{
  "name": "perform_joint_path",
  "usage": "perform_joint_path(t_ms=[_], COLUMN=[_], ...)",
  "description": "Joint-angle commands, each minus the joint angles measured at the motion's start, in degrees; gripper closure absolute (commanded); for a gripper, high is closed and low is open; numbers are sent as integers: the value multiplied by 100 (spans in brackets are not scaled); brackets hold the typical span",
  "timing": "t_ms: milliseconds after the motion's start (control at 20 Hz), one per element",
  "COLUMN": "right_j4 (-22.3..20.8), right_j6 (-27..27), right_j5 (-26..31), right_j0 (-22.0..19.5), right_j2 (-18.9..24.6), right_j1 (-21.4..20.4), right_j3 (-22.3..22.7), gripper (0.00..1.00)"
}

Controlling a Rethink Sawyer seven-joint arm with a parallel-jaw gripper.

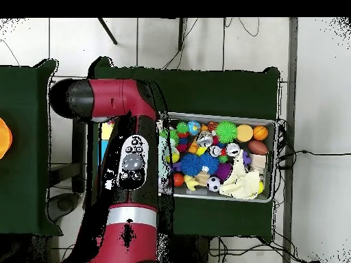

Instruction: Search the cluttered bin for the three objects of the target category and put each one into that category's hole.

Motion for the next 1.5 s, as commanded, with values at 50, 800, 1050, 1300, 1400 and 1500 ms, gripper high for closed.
perform_joint_path(t_ms=[50,800,1050,1300,1400,1500], right_j4=[-123,-172,-181,-174,-176,-169], right_j6=[689,516,567,616,601,621], right_j5=[-320,-874,-920,-894,-863,-810], right_j0=[-116,-249,-195,-126,-116,-92], right_j2=[450,614,615,606,615,611], right_j1=[-61,-135,-134,-136,-126,-138], right_j3=[1176,1718,1793,1795,1766,1753], gripper=[100,100,100,100,100,100])
